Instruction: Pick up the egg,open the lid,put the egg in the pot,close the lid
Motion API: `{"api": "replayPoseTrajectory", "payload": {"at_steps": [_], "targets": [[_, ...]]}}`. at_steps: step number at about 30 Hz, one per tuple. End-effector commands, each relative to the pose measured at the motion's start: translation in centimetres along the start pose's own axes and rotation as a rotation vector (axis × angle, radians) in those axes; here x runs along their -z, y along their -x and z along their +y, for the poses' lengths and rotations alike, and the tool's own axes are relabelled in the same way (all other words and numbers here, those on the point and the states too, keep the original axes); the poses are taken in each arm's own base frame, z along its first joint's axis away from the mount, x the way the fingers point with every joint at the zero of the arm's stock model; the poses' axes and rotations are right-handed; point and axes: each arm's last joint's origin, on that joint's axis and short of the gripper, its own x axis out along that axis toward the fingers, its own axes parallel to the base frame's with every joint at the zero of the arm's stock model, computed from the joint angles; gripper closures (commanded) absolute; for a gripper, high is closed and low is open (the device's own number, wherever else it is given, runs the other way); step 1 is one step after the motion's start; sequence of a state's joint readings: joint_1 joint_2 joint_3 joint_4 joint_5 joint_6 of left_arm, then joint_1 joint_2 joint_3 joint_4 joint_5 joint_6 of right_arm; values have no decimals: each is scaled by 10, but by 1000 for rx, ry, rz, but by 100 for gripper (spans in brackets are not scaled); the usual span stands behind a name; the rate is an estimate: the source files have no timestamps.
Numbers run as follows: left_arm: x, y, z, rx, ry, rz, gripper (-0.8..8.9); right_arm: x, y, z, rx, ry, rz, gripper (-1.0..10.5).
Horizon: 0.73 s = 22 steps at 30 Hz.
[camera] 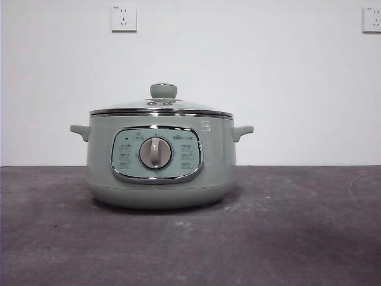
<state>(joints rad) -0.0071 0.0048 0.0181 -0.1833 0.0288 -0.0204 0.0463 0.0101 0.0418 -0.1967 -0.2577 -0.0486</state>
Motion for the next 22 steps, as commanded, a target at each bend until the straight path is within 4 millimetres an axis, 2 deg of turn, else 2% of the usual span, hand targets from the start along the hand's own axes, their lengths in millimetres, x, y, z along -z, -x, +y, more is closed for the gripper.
{"api": "replayPoseTrajectory", "payload": {"at_steps": [1, 22], "targets": [[5, -1, 0, -5, 10, 11, 817, 8, -2, 0, 5, -40, 9, 946], [4, -1, 0, -4, 10, 9, 817, 8, -3, 0, 2, -75, 5, 946]]}}
